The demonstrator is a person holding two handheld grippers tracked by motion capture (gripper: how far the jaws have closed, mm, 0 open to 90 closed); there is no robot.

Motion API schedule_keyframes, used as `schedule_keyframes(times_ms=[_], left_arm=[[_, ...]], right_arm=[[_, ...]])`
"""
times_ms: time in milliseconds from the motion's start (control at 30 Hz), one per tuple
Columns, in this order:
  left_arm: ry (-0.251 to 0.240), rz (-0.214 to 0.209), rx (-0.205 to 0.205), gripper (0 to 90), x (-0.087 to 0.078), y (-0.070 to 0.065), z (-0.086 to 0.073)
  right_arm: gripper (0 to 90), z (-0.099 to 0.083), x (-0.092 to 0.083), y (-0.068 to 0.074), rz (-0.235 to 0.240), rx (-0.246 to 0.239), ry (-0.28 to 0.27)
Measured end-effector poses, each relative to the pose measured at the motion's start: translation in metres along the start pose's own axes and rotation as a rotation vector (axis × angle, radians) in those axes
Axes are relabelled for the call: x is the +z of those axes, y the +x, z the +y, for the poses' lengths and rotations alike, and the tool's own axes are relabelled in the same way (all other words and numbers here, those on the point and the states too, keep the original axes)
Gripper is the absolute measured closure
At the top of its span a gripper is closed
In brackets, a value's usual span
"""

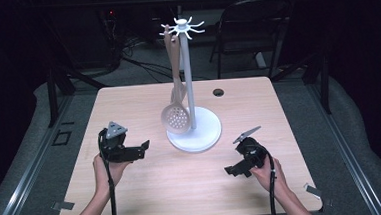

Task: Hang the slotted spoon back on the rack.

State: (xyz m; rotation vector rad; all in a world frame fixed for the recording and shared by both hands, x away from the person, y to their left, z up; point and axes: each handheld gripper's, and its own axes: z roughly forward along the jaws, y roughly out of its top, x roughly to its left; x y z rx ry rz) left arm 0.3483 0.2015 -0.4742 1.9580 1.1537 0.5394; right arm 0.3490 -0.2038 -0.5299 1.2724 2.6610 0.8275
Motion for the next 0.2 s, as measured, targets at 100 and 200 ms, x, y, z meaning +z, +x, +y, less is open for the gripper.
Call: schedule_keyframes(times_ms=[100, 200], left_arm=[[0.012, -0.004, -0.02, 4.7, 0.005, 0.005, -0.007], [0.032, 0.017, -0.022, 2.4, 0.009, 0.015, -0.011]], right_arm=[[3.4, 0.0, 0.0, -0.001, -0.003, -0.015, 0.014], [3.3, 0.0, 0.0, -0.001, -0.003, -0.017, 0.015]])
